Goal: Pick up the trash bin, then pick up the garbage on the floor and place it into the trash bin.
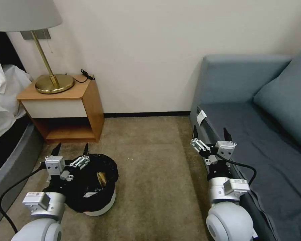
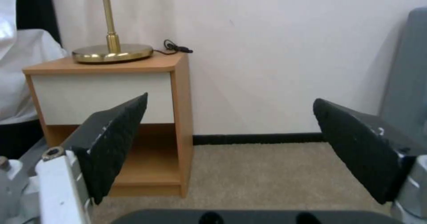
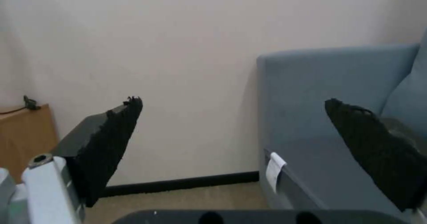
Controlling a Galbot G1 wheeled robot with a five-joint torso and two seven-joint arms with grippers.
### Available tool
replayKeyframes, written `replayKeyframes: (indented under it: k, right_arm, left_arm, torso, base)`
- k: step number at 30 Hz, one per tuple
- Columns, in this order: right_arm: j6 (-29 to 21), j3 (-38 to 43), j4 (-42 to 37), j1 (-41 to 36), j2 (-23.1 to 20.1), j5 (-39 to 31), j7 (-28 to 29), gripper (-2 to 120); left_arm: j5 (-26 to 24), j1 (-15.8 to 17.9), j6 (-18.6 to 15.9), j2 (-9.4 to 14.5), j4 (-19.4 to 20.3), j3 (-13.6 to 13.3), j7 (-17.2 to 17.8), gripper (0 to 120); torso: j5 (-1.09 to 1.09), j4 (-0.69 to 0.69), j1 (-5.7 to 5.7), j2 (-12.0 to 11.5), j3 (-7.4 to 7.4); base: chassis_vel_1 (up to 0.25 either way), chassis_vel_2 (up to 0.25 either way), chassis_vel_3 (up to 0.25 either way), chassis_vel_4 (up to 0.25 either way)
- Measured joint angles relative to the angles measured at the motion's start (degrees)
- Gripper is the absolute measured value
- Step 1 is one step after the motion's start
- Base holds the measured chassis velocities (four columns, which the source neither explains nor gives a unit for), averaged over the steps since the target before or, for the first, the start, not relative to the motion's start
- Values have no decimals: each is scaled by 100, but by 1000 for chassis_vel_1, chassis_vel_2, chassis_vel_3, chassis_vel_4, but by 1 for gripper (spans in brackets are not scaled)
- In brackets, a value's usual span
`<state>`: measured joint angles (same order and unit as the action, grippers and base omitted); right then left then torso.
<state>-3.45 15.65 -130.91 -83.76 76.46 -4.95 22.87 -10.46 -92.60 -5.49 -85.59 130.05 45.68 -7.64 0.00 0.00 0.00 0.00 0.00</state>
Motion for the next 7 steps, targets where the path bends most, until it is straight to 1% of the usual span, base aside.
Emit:
replayKeyframes:
  k: [7]
  right_arm:
    - [19,-7,44,8,-8,4,4,100]
  left_arm:
    - [7,51,-18,-8,-57,-12,4,100]
  torso:
    - [0,0,0,0,0]
  base:
    - [0,0,0,0]
